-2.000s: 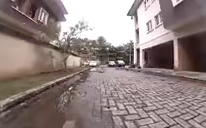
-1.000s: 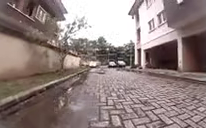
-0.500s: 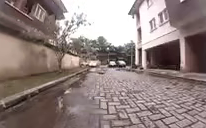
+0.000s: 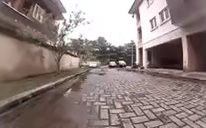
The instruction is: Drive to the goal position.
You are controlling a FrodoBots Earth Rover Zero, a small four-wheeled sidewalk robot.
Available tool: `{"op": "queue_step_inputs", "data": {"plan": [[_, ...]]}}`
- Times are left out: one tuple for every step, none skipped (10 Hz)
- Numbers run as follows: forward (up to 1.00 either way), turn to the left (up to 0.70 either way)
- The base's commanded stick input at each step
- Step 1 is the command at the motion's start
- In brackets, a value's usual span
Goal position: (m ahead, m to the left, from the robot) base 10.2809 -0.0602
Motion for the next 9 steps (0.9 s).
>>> {"op": "queue_step_inputs", "data": {"plan": [[0.5, 0.0], [0.5, 0.0], [0.5, 0.0], [0.5, 0.0], [0.5, 0.0], [0.5, 0.0], [0.5, 0.0], [0.5, 0.0], [0.5, 0.0]]}}
